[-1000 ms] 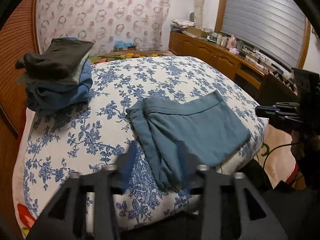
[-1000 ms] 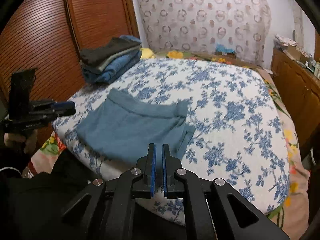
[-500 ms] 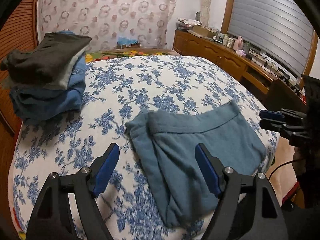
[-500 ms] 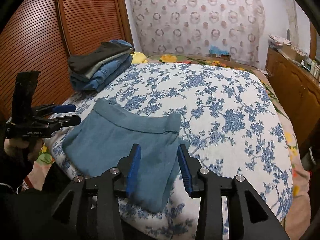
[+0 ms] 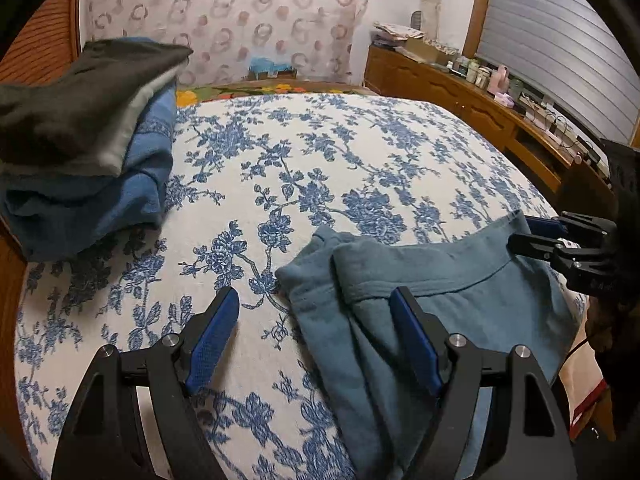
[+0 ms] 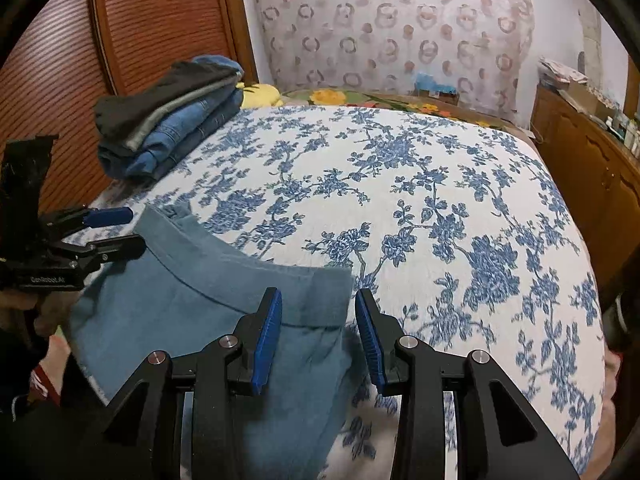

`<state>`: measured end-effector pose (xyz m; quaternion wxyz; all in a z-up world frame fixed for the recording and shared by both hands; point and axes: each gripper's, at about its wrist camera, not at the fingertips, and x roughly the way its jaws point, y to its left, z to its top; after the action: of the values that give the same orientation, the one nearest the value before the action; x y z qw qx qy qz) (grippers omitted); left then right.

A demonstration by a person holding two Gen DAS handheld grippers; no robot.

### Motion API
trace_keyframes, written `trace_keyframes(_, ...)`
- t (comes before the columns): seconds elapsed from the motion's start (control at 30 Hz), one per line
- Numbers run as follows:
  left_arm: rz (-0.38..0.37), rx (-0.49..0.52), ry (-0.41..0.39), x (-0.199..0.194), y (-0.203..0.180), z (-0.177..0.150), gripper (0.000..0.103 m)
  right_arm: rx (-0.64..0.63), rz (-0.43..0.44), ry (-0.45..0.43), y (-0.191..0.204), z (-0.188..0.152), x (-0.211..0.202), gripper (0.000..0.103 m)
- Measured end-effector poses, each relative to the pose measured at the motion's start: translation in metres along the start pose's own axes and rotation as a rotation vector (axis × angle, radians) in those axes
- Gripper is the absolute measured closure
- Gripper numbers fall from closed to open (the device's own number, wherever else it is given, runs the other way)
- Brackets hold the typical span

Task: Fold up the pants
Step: 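Move both grippers to the waistband edge of the folded shorts, then close both grippers on the waistband edge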

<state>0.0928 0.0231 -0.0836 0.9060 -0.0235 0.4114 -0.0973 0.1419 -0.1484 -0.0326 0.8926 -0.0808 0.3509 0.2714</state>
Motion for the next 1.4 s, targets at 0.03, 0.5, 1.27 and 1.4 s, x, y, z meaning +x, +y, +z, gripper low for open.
trace_keyframes(0.03, -0.002, -0.003, 0.006, 0.003, 0.001, 0.0, 0.024, 0.0, -0.009, 0.001, -0.001, 0.002, 0.0, 0.064)
trace_keyframes(0.5, -0.026, -0.008, 0.0, 0.007, 0.004, -0.001, 0.023, 0.074, 0.025, 0.03, -0.016, -0.017, -0.016, 0.063)
trace_keyframes(1.27, -0.049, -0.019, 0.01, 0.008, 0.003, 0.0, 0.023, 0.036, 0.022, 0.025, 0.003, -0.023, -0.003, 0.068)
trace_keyframes(1.4, -0.081, -0.034, 0.012, 0.009, 0.0, 0.003, 0.036, 0.033, 0.033, 0.024, 0.004, -0.024, -0.003, 0.076)
